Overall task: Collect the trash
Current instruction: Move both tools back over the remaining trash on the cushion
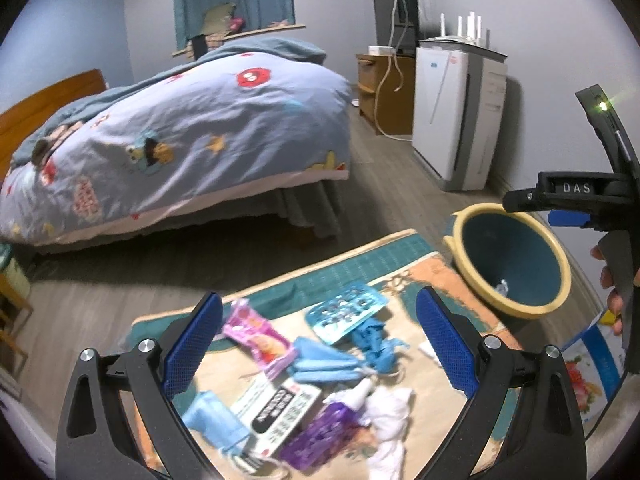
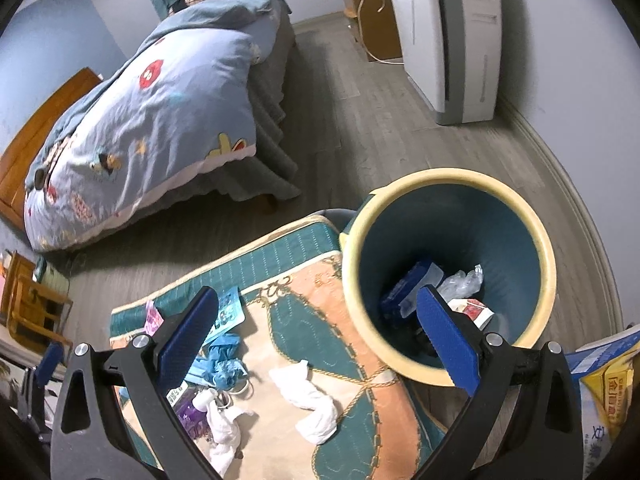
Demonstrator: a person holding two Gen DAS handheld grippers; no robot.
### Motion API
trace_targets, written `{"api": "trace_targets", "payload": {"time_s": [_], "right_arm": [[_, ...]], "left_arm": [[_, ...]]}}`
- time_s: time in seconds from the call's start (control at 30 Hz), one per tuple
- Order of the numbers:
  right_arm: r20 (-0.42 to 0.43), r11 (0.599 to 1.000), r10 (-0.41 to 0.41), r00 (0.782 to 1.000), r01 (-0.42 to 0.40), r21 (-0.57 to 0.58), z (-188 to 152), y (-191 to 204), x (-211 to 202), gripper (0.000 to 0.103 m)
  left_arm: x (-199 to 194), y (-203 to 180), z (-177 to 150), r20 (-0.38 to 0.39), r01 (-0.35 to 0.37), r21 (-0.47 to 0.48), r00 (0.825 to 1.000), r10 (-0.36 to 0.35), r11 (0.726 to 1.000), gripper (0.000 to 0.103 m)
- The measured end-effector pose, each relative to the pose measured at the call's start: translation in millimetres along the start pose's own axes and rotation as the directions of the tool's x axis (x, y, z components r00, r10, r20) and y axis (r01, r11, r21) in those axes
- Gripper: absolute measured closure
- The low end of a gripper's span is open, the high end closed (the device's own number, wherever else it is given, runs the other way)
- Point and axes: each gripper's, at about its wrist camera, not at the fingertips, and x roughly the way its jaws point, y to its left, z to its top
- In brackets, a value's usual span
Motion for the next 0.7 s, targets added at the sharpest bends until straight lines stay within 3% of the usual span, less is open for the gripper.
{"api": "trace_targets", "payload": {"time_s": [0.5,0.7], "right_arm": [[-0.132,1.000,-0.011,0.991,0.008,-0.023,-30.9,22.5,41.5,0.005],[-0.233,0.999,-0.005,0.972,-0.007,-0.048,-55.4,32.3,62.3,0.006]], "left_arm": [[4.2,51.5,-25.7,-0.065,-0.096,-0.032,0.994,0.093,0.995,0.007],[13.4,68.7,-33.0,-0.110,-0.110,-0.062,0.989,0.103,0.992,0.007]]}}
